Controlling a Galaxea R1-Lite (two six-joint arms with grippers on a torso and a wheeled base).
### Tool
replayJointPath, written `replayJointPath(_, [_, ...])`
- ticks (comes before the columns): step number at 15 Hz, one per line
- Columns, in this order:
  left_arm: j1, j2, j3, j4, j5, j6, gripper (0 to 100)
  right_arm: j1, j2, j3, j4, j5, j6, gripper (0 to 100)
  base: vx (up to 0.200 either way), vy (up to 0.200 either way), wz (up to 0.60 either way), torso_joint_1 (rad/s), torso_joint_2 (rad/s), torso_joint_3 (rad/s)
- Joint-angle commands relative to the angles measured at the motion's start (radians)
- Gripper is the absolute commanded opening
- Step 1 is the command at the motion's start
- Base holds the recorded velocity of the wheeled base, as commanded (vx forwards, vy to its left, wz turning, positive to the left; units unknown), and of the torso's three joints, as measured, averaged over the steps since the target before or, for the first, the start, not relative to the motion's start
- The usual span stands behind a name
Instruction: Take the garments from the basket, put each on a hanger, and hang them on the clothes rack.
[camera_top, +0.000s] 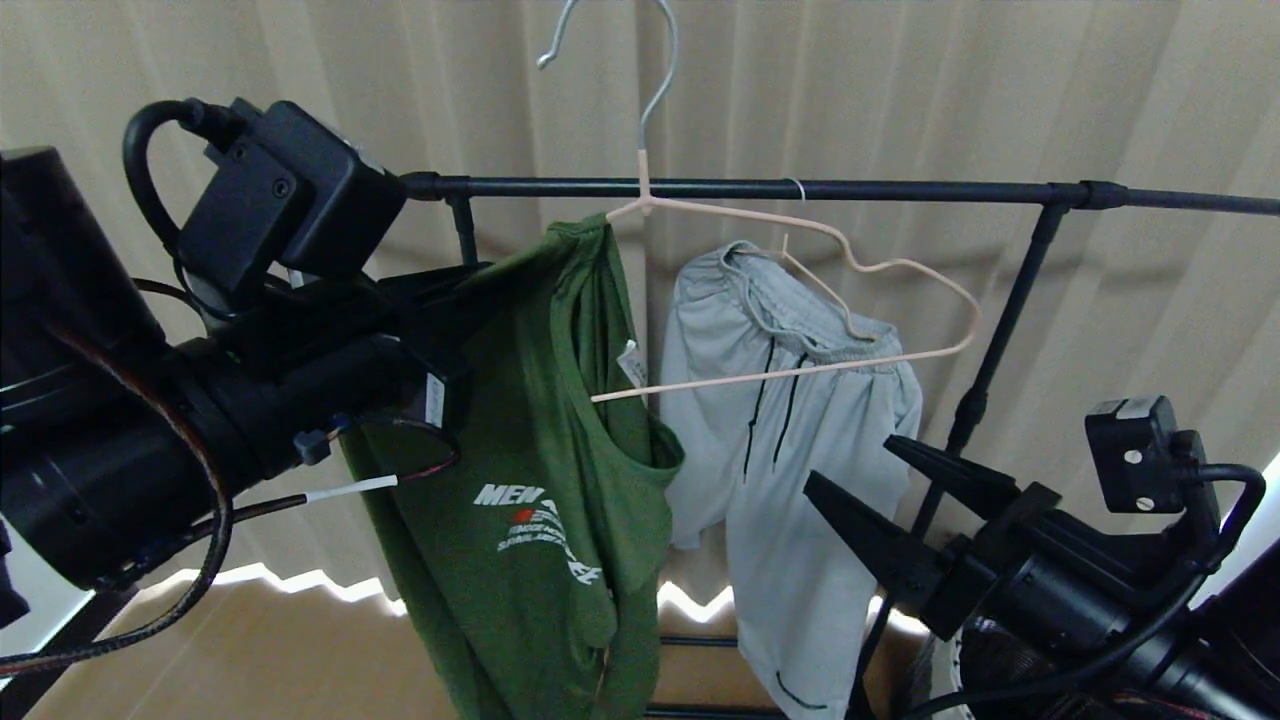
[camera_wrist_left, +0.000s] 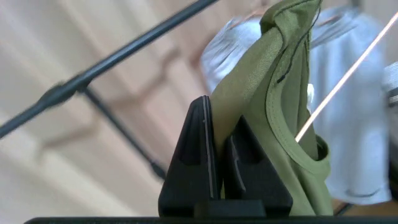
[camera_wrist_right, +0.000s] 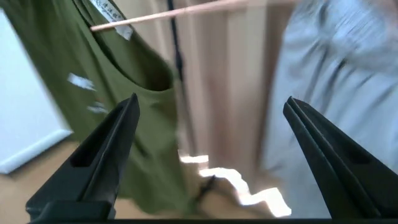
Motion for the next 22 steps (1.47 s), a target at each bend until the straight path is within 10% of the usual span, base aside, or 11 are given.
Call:
replayJointPath(1, [-0.057, 0.001, -0.009, -0.001, 0.001, 0.0, 0, 0.037, 0.063, -0.002, -0.069, 0.007, 0.003, 100, 0.0, 0.0, 0.0, 0.0, 0.0, 0.0])
replayJointPath(19, [-0.152, 0.009, -0.057, -0.001, -0.003, -0.062, 0, 0.044, 0.226, -0.018, -0.159, 0.0, 0.003, 100, 0.0, 0.0, 0.0, 0.0, 0.0, 0.0])
replayJointPath(20, [-0.152, 0.007, -0.06, -0.001, -0.003, -0.063, 0, 0.043, 0.224, -0.009, -0.159, -0.002, 0.001, 0, 0.0, 0.0, 0.0, 0.0, 0.0, 0.0])
replayJointPath(22, [-0.151, 0.007, -0.066, -0.002, -0.003, -0.063, 0, 0.023, 0.218, -0.007, -0.159, -0.003, -0.002, 0, 0.0, 0.0, 0.0, 0.0, 0.0, 0.0])
